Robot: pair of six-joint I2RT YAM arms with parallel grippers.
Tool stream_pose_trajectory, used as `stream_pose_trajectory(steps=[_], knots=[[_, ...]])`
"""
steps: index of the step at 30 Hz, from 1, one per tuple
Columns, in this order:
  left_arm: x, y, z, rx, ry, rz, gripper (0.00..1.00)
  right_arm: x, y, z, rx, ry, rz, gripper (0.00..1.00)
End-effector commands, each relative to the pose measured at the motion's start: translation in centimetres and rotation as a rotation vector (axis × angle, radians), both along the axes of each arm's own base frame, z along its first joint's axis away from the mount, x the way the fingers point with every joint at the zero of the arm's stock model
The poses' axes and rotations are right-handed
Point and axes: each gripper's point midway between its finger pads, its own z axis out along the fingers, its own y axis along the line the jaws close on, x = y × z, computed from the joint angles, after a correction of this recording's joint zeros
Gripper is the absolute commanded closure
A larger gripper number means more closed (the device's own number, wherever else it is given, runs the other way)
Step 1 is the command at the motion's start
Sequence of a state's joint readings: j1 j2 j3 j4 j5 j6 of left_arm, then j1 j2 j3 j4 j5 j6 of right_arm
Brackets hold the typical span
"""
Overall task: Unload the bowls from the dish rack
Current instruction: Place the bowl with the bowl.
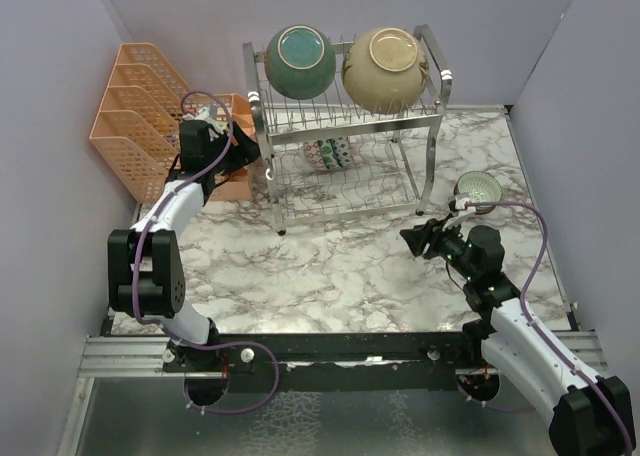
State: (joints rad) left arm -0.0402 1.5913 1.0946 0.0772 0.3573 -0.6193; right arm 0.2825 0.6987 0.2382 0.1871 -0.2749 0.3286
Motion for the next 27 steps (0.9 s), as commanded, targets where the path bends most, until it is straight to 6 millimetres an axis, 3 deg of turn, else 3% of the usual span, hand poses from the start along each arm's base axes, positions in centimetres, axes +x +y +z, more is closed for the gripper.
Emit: stream_pose_trajectory(steps=[1, 7, 16, 27], knots=[[-0.5, 1.6, 3.2, -0.033, -0.098, 0.054, 0.55, -0.1, 0.2, 0.6, 0.013, -0.025, 0.010, 0.55], [-2.7, 2.9, 4.5, -0.053, -0.130, 0.086, 0.55, -0.1, 0.2, 0.7, 0.014, -0.026, 0.008, 0.55], [-7.4, 2.6, 7.1, -0.051, -0.161, 0.048, 0.55, -0.1, 0.3, 0.6, 0.014, -0.026, 0.016, 0.55], [-15.3, 2.9, 5.9, 0.027, -0.104, 0.038, 0.55, -0.2, 0.7, 0.3, 0.021, -0.016, 0.035, 0.55]])
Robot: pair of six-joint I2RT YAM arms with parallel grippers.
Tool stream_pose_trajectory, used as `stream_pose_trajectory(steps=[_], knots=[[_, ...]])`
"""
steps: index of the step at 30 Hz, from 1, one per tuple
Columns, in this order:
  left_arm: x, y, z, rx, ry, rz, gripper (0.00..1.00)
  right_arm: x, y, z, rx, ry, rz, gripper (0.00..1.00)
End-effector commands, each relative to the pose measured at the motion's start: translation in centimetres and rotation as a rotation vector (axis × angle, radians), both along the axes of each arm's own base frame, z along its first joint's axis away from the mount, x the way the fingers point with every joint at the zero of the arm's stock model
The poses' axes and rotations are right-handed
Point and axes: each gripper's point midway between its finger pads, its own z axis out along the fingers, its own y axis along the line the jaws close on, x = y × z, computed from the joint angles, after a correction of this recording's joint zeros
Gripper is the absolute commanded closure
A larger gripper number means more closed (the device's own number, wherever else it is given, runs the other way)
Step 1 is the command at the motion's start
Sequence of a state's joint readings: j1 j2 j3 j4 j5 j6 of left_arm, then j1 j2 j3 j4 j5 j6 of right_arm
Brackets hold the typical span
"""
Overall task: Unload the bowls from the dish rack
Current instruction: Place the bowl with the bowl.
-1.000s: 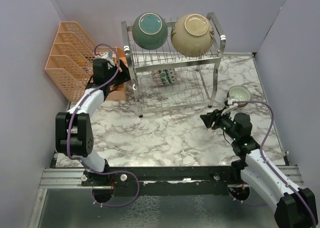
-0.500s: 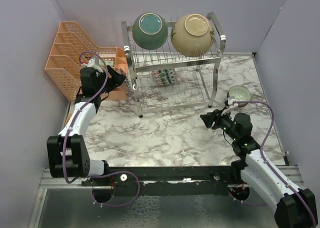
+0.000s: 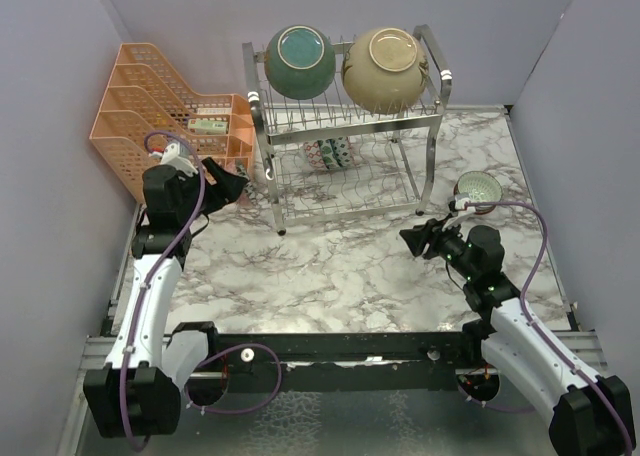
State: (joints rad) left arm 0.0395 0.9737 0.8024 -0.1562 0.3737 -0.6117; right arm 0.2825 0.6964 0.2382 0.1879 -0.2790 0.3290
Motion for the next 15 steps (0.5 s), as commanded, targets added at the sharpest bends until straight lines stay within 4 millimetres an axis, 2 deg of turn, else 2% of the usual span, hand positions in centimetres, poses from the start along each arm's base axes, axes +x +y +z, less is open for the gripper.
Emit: stream_pose_trajectory(steps=[1, 4, 10, 15], knots=[[-3.0, -0.3, 0.3, 0.024, -0.001, -0.034, 0.55, -0.1, 0.7, 0.1, 0.017, -0.009, 0.032, 0.55], [-4.9, -1.1, -0.4, 0.001, 0.026, -0.081, 0.55, -0.1, 0.7, 0.0, 0.016, -0.007, 0.035, 0.55], [-8.9, -3.3, -0.6, -0.058, 0.016, -0.208, 0.55, 0.1, 0.7, -0.1, 0.011, -0.002, 0.033, 0.55], [-10.7, -4.8, -0.5, -0.110, -0.003, -0.300, 0.55, 0.3, 0.8, -0.2, 0.007, 0.005, 0.036, 0.55]])
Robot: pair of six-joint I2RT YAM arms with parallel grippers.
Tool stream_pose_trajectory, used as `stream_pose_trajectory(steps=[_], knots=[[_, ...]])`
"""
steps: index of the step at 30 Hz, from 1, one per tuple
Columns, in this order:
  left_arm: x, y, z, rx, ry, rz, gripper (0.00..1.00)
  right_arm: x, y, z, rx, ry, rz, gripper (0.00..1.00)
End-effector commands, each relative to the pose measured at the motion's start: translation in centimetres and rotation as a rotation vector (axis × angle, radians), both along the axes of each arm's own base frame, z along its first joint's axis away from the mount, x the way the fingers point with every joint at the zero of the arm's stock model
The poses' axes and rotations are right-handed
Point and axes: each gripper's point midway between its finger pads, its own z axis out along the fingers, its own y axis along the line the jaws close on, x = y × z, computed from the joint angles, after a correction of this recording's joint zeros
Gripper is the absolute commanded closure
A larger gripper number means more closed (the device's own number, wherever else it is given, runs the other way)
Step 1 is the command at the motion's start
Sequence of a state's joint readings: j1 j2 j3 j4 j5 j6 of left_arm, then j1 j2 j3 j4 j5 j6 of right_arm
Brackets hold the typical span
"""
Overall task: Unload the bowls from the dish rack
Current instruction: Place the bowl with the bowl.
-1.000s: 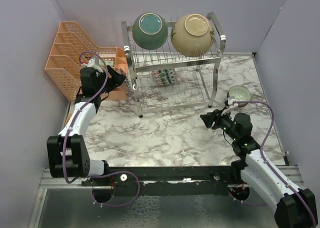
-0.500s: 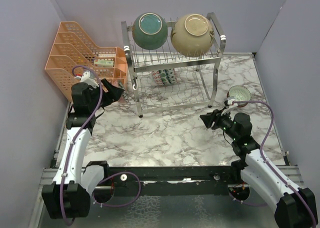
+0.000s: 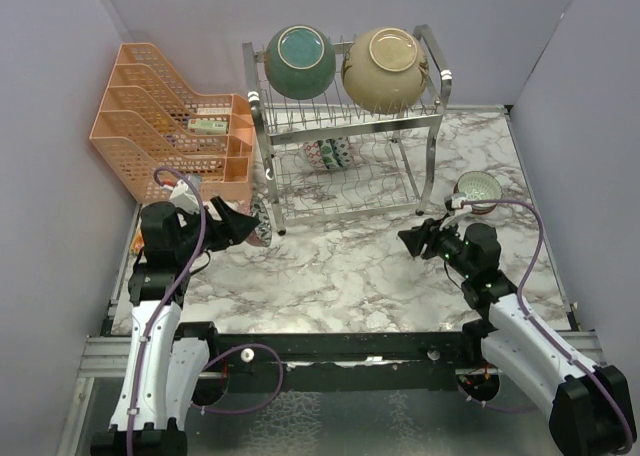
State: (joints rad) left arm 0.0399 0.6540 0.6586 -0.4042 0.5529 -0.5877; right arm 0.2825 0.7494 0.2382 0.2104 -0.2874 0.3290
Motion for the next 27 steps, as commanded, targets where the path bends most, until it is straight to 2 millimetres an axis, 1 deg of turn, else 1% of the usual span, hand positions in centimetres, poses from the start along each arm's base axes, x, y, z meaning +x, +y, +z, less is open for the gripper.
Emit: stream_pose_trajectory(steps=[1, 4, 7, 10, 14, 17, 18, 19, 20, 21, 22, 23, 27], knots=[[-1.8, -2.3, 1.7, -0.090, -0.062, -0.146, 0.56, 0.1, 0.6, 0.6, 0.013, -0.021, 0.028, 0.55], [-2.2, -3.1, 1.9, -0.128, -0.074, -0.209, 0.57, 0.1, 0.7, 0.5, 0.015, -0.019, 0.034, 0.55], [-2.4, -3.7, 1.5, -0.147, -0.056, -0.265, 0.57, 0.3, 1.0, 0.4, 0.014, -0.010, 0.048, 0.55], [-2.4, -4.2, 1.6, -0.178, -0.070, -0.294, 0.57, 0.4, 1.4, 0.4, 0.019, -0.009, 0.068, 0.55], [-2.1, -4.6, 2.0, -0.233, -0.090, -0.306, 0.57, 0.4, 2.2, 1.2, 0.066, -0.016, 0.102, 0.55], [-1.8, -4.9, 2.0, -0.273, -0.093, -0.322, 0.57, 0.2, 3.4, 2.5, 0.134, -0.038, 0.153, 0.54], [-1.7, -5.0, 2.0, -0.285, -0.097, -0.325, 0.57, 0.1, 3.8, 3.1, 0.164, -0.049, 0.179, 0.53], [-1.6, -5.1, 2.0, -0.292, -0.100, -0.327, 0.57, 0.0, 4.4, 3.7, 0.195, -0.058, 0.205, 0.48], [-1.5, -5.3, 2.0, -0.298, -0.105, -0.334, 0.57, -0.1, 5.0, 4.1, 0.225, -0.060, 0.238, 0.37], [-1.5, -5.5, 2.0, -0.306, -0.109, -0.341, 0.57, -0.2, 5.5, 4.5, 0.260, -0.060, 0.272, 0.28], [-1.4, -5.6, 2.0, -0.316, -0.110, -0.348, 0.57, -0.5, 6.3, 5.1, 0.293, -0.064, 0.321, 0.22], [-1.3, -5.9, 2.0, -0.327, -0.110, -0.355, 0.57, -0.5, 6.8, 5.5, 0.321, -0.060, 0.351, 0.19], [-1.4, -7.2, 2.4, -0.361, -0.128, -0.389, 0.57, 0.1, 8.7, 6.3, 0.400, -0.042, 0.432, 0.17]])
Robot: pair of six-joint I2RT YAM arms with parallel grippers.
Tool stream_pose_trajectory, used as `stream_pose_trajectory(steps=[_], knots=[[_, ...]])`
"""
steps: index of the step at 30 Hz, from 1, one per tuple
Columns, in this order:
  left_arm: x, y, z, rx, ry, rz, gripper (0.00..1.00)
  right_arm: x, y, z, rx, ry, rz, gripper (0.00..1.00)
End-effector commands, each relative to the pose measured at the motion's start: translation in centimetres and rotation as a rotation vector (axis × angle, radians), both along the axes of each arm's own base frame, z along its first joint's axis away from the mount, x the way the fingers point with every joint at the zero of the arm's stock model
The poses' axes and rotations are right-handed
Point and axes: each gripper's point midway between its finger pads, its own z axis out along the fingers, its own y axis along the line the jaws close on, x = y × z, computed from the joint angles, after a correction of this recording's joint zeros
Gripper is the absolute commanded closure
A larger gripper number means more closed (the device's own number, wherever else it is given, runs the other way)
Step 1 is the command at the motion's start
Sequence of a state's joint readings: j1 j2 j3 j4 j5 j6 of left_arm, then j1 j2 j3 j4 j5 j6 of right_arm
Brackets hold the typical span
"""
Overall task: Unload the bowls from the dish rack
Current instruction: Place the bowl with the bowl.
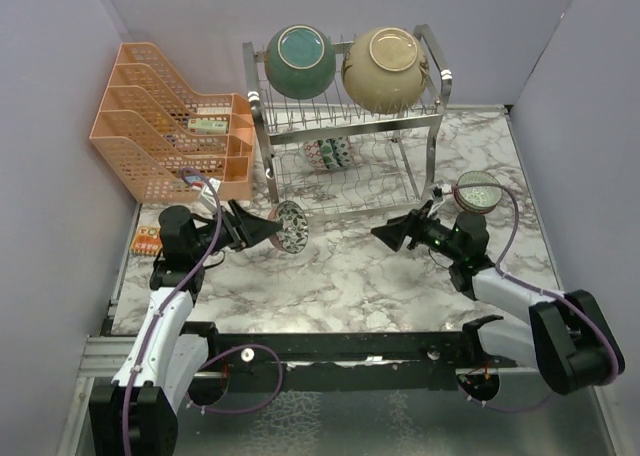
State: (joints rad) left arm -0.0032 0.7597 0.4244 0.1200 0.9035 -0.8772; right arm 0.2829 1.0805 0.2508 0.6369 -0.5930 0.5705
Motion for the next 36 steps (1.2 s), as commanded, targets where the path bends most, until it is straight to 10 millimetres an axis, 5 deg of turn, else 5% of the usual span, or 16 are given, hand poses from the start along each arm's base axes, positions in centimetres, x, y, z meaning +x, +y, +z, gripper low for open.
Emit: stream_pose_trajectory(steps=[1, 9, 27, 36], knots=[[-0.3, -1.9, 3.1, -0.062, -0.136, -0.074, 0.57, 0.4, 3.7, 5.0, 0.166, -0.102, 0.170, 0.17], [-0.7, -5.4, 2.6, -0.053, -0.132, -0.138, 0.57, 1.3, 10.3, 4.9, 0.106, -0.055, 0.258, 0.19], [-0.5, -7.0, 2.3, -0.062, -0.115, -0.156, 0.58, 0.6, 12.7, 2.9, 0.090, 0.005, 0.330, 0.36], [-0.5, -7.3, 2.3, -0.057, -0.114, -0.159, 0.57, 0.5, 12.9, 2.5, 0.087, 0.011, 0.338, 0.78]])
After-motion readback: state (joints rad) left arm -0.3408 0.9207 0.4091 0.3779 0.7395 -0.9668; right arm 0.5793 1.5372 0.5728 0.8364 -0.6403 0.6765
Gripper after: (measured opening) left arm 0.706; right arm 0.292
